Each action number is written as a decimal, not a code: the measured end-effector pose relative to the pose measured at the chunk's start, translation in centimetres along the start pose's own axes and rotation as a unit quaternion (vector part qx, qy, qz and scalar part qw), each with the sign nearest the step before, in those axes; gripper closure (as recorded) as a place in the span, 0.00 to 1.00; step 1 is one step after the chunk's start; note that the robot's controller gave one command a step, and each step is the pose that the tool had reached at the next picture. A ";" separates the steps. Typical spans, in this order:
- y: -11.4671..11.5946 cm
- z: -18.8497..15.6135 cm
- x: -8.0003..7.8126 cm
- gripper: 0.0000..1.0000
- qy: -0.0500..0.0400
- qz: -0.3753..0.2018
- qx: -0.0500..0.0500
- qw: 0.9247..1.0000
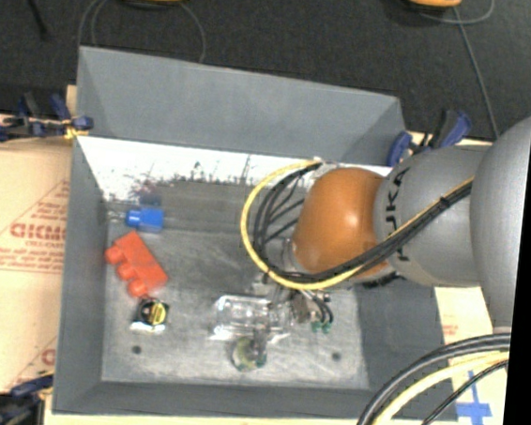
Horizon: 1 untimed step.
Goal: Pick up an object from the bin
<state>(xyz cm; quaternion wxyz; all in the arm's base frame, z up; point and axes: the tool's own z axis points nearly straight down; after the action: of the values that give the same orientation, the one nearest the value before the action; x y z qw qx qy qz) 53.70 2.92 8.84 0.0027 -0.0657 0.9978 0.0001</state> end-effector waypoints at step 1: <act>-0.1 -2.2 -0.1 1.00 0.000 0.001 0.000 1.000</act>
Offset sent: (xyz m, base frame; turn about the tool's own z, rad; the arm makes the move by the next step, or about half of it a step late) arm 0.0001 0.0001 0.0218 0.0000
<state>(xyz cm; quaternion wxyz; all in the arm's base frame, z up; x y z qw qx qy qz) 53.78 2.87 11.09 0.0028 -0.0644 0.9979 -0.0002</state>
